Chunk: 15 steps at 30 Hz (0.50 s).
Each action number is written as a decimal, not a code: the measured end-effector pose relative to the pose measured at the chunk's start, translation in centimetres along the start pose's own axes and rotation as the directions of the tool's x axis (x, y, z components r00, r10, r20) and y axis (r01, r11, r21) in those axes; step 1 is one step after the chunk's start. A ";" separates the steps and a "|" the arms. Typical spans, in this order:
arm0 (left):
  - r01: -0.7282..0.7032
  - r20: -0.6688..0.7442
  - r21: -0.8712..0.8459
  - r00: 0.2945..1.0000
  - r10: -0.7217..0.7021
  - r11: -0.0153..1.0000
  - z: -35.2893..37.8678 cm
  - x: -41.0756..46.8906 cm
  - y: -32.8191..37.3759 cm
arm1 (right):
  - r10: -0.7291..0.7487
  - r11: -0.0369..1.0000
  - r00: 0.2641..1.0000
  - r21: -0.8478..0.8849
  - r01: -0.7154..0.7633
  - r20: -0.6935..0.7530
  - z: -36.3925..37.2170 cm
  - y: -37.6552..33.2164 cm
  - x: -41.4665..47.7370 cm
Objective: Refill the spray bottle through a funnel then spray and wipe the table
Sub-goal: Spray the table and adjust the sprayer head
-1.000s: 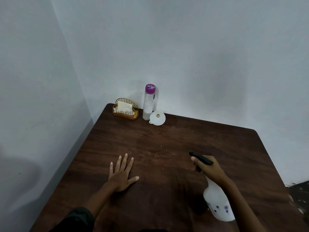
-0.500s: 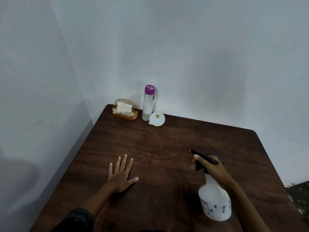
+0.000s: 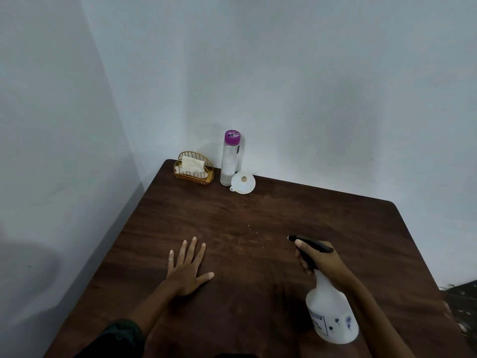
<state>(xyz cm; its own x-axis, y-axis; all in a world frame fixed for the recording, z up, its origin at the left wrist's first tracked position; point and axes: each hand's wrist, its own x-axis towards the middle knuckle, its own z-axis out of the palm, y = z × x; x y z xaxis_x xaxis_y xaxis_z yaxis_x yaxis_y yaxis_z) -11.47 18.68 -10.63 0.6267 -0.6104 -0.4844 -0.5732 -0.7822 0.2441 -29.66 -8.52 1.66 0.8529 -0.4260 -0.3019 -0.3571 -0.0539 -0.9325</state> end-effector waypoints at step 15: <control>-0.010 -0.028 -0.022 1.000 0.009 1.000 0.4 0.5 -0.5 | 0.027 0.999 0.989 -0.030 -0.023 0.145 1.8 0.0 0.2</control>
<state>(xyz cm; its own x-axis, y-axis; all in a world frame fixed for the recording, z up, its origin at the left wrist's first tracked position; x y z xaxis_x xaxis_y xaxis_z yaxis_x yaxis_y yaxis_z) -11.09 18.77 -11.36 0.6358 -0.6208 -0.4587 -0.5674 -0.7788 0.2675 -28.77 -7.00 1.24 0.8890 -0.2922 -0.3525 -0.3878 -0.0713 -0.9190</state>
